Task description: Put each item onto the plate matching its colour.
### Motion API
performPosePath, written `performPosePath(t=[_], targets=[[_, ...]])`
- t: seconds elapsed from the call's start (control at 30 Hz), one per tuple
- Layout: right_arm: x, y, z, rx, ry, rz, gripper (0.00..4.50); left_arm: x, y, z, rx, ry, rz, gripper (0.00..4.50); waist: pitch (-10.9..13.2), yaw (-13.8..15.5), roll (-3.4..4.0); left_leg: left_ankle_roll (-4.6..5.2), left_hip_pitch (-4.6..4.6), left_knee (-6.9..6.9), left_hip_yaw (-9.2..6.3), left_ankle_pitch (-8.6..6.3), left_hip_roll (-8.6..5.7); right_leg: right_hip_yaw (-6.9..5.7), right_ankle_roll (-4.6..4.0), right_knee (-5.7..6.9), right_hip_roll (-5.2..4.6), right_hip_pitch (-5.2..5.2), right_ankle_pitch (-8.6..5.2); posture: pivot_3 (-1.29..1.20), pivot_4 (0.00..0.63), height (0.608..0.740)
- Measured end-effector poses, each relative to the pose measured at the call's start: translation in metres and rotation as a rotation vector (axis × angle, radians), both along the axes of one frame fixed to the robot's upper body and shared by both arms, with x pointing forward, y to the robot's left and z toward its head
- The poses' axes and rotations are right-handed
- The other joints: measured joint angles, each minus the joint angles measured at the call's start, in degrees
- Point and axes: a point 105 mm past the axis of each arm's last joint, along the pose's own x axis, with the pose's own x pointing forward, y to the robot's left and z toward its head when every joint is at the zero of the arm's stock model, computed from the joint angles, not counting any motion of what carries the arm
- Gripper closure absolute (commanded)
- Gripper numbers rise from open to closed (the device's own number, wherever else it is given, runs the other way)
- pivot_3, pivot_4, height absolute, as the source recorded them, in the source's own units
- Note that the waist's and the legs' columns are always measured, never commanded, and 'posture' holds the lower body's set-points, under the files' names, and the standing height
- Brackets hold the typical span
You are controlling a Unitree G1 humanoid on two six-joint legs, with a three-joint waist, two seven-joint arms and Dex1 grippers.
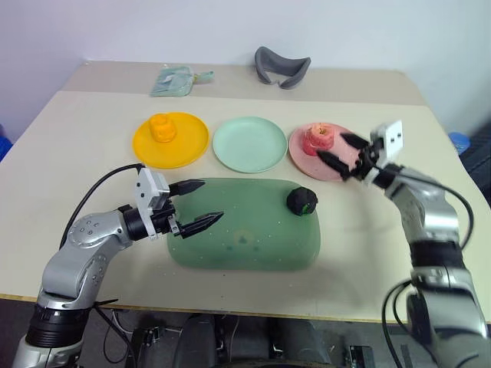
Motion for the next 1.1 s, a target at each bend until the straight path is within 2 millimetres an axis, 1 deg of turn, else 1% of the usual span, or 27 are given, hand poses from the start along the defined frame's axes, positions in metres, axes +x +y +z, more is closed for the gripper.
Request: performPosePath(t=[0.03, 0.13, 0.2, 0.3, 0.57, 0.73, 0.9, 0.93, 0.97, 1.03, 1.07, 1.1], targets=[[-0.012, 0.004, -0.003, 0.008, 0.032, 0.030, 0.06, 0.000, -0.001, 0.000, -0.002, 0.003, -0.016, 0.00, 0.00, -0.01, 0.00, 0.01, 0.00, 0.01, 0.01, 0.00, -0.01, 0.00, 0.00, 0.00, -0.01, 0.00, 0.00, 0.00, 0.150, 0.740], [-0.034, 0.015, -0.004, 0.019, 0.078, 0.095, 0.06, -0.001, -0.002, 0.002, 0.001, 0.002, -0.052, 0.00, 0.00, -0.19, 0.01, 0.01, 0.03, 0.03, -0.02, -0.01, -0.01, -0.01, 0.00, 0.03, 0.04, 0.03, 0.00, 0.00, 0.150, 0.740], [-0.042, 0.021, -0.005, 0.022, 0.092, 0.121, 0.06, 0.000, -0.002, 0.001, 0.000, 0.008, -0.059, 0.00, 0.00, -0.16, 0.01, 0.01, 0.03, 0.03, -0.03, -0.01, -0.01, -0.01, 0.00, 0.02, 0.04, 0.04, 0.00, 0.00, 0.150, 0.740], [-0.049, 0.028, -0.012, 0.019, 0.127, 0.147, 0.06, 0.002, -0.003, 0.003, 0.000, 0.005, -0.081, 0.00, 0.00, -0.04, 0.00, 0.05, 0.02, 0.07, -0.02, -0.03, -0.03, -0.01, 0.00, 0.02, 0.03, 0.04, 0.01, 0.00, 0.150, 0.740], [-0.052, 0.042, -0.033, -0.029, 0.160, 0.182, 0.06, 0.004, -0.005, 0.004, 0.000, 0.011, -0.096, 0.00, 0.00, 0.01, 0.00, 0.06, 0.02, 0.10, -0.03, -0.04, -0.03, -0.01, 0.00, 0.02, 0.03, 0.05, 0.01, 0.00, 0.150, 0.740], [-0.048, 0.039, -0.045, -0.048, 0.177, 0.174, 0.06, 0.002, -0.003, 0.001, 0.003, 0.022, -0.086, 0.00, 0.00, -0.01, 0.00, 0.06, 0.02, 0.11, -0.03, -0.04, -0.03, -0.01, 0.00, 0.02, 0.03, 0.06, 0.00, 0.00, 0.150, 0.740], [-0.036, 0.038, -0.062, -0.059, 0.202, 0.158, 0.06, -0.001, -0.004, 0.003, 0.002, 0.010, -0.077, 0.00, 0.00, -0.05, 0.00, 0.06, 0.02, 0.12, -0.03, -0.04, -0.03, -0.01, 0.00, 0.02, 0.04, 0.06, 0.00, 0.00, 0.150, 0.740], [-0.034, 0.038, -0.064, -0.055, 0.204, 0.156, 0.57, -0.001, -0.004, 0.003, -0.001, 0.012, -0.078, 0.00, 0.00, -0.05, 0.00, 0.06, 0.01, 0.12, -0.03, -0.04, -0.03, -0.01, 0.00, 0.02, 0.04, 0.06, 0.00, 0.00, 0.150, 0.740], [-0.031, 0.039, -0.066, -0.058, 0.203, 0.157, 0.84, -0.002, -0.003, 0.003, -0.005, 0.015, -0.075, 0.00, 0.00, -0.07, 0.00, 0.06, 0.02, 0.12, -0.03, -0.04, -0.03, -0.01, 0.00, 0.02, 0.04, 0.06, 0.00, 0.00, 0.150, 0.740], [-0.026, 0.036, -0.066, -0.071, 0.191, 0.151, 1.81, -0.005, -0.003, 0.003, -0.006, 0.019, -0.069, 0.00, 0.00, -0.10, 0.00, 0.06, 0.02, 0.12, -0.04, -0.04, -0.02, -0.01, 0.00, 0.02, 0.04, 0.06, 0.00, 0.00, 0.150, 0.740], [-0.024, 0.036, -0.065, -0.074, 0.182, 0.151, 2.18, -0.005, -0.002, 0.002, -0.006, 0.019, -0.066, 0.00, 0.00, -0.05, 0.00, 0.06, 0.02, 0.12, -0.04, -0.04, -0.02, -0.01, 0.00, 0.03, 0.04, 0.06, 0.00, 0.00, 0.150, 0.740], [-0.022, 0.036, -0.063, -0.080, 0.170, 0.152, 2.18, -0.005, -0.002, 0.002, -0.004, 0.018, -0.058, 0.00, 0.00, -0.02, 0.00, 0.06, 0.02, 0.13, -0.04, -0.04, -0.02, -0.01, 0.00, 0.03, 0.04, 0.06, 0.01, 0.00, 0.150, 0.740]])
